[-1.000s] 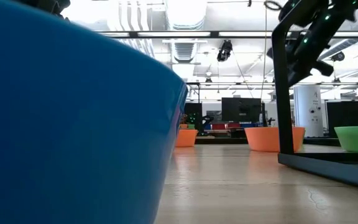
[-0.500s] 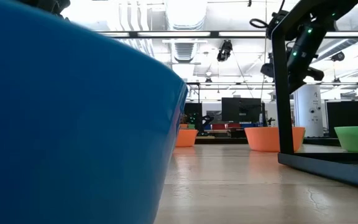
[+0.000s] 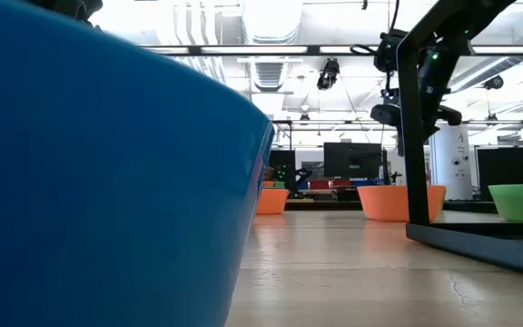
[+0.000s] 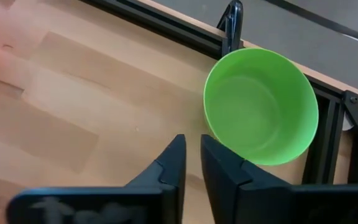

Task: Pick & Place Mini bowls
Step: Put the top right green bowl on the shelf

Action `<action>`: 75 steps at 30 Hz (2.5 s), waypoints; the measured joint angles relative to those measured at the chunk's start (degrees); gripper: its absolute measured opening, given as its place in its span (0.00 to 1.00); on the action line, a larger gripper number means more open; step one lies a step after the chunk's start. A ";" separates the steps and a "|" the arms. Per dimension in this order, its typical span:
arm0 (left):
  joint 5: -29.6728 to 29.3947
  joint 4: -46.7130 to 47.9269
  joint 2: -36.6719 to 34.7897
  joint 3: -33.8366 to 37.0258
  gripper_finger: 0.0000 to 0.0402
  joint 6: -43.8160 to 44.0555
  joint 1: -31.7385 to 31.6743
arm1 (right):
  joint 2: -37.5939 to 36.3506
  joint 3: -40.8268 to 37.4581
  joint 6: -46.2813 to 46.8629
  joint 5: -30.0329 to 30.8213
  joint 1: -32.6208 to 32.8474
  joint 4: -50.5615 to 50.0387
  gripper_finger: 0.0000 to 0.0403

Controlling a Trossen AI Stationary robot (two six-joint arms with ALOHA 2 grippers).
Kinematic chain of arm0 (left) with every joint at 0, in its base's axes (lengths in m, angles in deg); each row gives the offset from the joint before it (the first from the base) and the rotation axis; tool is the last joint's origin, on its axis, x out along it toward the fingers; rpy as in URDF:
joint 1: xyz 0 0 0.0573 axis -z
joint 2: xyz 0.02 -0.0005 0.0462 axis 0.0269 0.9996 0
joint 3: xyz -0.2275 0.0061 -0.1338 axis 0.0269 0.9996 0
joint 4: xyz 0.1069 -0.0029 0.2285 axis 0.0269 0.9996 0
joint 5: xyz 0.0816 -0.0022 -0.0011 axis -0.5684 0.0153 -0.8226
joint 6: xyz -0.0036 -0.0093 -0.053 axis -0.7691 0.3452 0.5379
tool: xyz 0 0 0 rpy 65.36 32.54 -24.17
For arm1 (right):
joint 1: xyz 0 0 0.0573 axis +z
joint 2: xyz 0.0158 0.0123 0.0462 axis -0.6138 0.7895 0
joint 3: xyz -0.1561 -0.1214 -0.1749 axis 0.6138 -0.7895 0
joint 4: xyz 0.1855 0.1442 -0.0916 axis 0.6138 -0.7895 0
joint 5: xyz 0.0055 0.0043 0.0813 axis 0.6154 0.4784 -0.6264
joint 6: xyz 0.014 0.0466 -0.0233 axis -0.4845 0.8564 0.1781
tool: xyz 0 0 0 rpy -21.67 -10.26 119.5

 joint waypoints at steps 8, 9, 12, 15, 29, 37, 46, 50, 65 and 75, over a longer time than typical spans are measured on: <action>0.94 0.04 0.00 0.00 0.00 0.00 0.00 | 3.97 1.05 0.02 -0.04 -2.90 0.09 0.29; 0.92 0.04 0.00 0.00 0.00 0.00 0.01 | 4.56 1.05 0.00 -0.02 -3.39 0.07 0.31; 0.92 0.06 0.00 0.02 0.00 0.00 0.02 | 6.49 1.05 0.00 -0.04 -4.59 0.07 0.34; 0.92 0.07 0.00 0.00 0.00 0.00 0.02 | 8.45 1.05 -0.48 -0.13 -5.55 0.81 0.36; 0.87 0.37 0.02 0.16 0.00 0.00 0.00 | 16.09 1.66 -1.75 -0.51 -8.20 3.99 0.37; 0.85 0.18 0.00 0.29 0.00 0.00 0.01 | 17.91 1.66 -3.51 -0.40 -8.94 5.84 0.37; 0.84 0.15 0.00 0.35 0.00 0.00 0.00 | 21.89 1.71 -5.08 -0.21 -8.88 7.65 0.37; 0.83 0.17 0.00 0.35 0.00 0.00 0.00 | 22.66 1.71 -5.15 -0.20 -8.90 7.83 0.34; 0.83 0.22 0.00 0.35 0.00 0.00 0.01 | 20.12 1.69 -8.10 -0.35 -8.73 8.07 0.02; 0.89 0.22 0.00 0.35 0.00 0.00 0.02 | 13.53 1.64 -7.78 -0.22 -4.30 3.95 0.02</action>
